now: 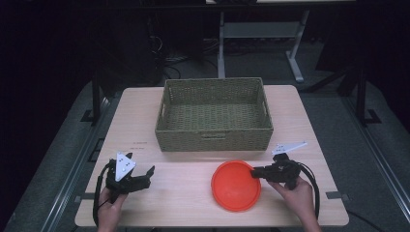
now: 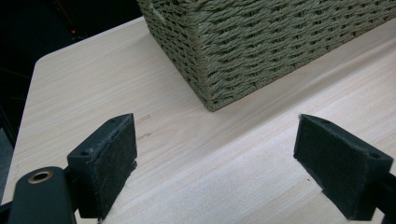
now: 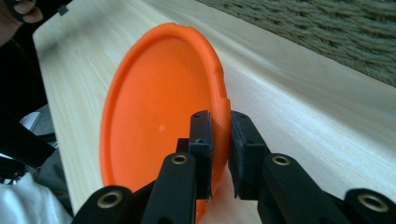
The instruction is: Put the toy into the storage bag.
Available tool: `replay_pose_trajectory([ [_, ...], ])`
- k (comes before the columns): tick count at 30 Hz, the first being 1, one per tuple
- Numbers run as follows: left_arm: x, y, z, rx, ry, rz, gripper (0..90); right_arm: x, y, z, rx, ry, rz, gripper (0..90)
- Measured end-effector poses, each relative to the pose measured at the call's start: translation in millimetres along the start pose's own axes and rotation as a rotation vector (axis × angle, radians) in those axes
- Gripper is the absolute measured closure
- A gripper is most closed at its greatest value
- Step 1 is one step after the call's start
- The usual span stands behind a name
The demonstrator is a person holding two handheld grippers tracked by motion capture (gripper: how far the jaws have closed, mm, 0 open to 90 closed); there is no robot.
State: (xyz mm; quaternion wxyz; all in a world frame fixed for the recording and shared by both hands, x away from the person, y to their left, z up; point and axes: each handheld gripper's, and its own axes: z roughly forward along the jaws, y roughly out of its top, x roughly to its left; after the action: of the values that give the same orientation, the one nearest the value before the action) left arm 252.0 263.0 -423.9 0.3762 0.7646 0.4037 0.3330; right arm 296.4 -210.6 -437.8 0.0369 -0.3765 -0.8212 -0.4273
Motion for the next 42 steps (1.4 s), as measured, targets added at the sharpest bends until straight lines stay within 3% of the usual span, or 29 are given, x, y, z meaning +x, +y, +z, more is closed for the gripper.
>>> replay_pose_trajectory([
  [4, -0.4, -0.4, -0.6, -0.004, 0.004, 0.005, 12.8, 4.1, 6.4, -4.9, -0.026, 0.045, -0.002, 81.5],
  [10, 3.6, -0.7, -3.6, -0.012, 0.021, -0.024, 12.8, 11.9, 18.6, -14.7, -0.013, 0.06, -0.034, 81.7],
  [14, 3.5, -0.8, -4.2, -0.012, 0.02, -0.021, 12.8, 18.2, 27.2, -22.0, 0.0, 0.031, -0.051, 81.8],
  [30, 4.6, -1.1, -4.8, -0.008, 0.025, -0.022, 12.8, 24.2, 65.2, -48.3, 0.025, 0.042, -0.065, 81.7],
  [35, 6.4, -2.0, -5.5, -0.009, 0.036, -0.042, 12.8, 23.0, 77.1, -55.8, 0.027, 0.072, -0.061, 81.7],
  [40, 4.7, -1.8, -4.7, -0.008, 0.029, -0.039, 12.8, 27.0, 89.2, -60.8, 0.037, 0.054, -0.086, 81.6],
  [42, 4.6, -1.2, -5.1, -0.003, 0.028, -0.02, 12.8, 29.3, 96.5, -62.9, 0.041, 0.05, -0.092, 81.6],
])
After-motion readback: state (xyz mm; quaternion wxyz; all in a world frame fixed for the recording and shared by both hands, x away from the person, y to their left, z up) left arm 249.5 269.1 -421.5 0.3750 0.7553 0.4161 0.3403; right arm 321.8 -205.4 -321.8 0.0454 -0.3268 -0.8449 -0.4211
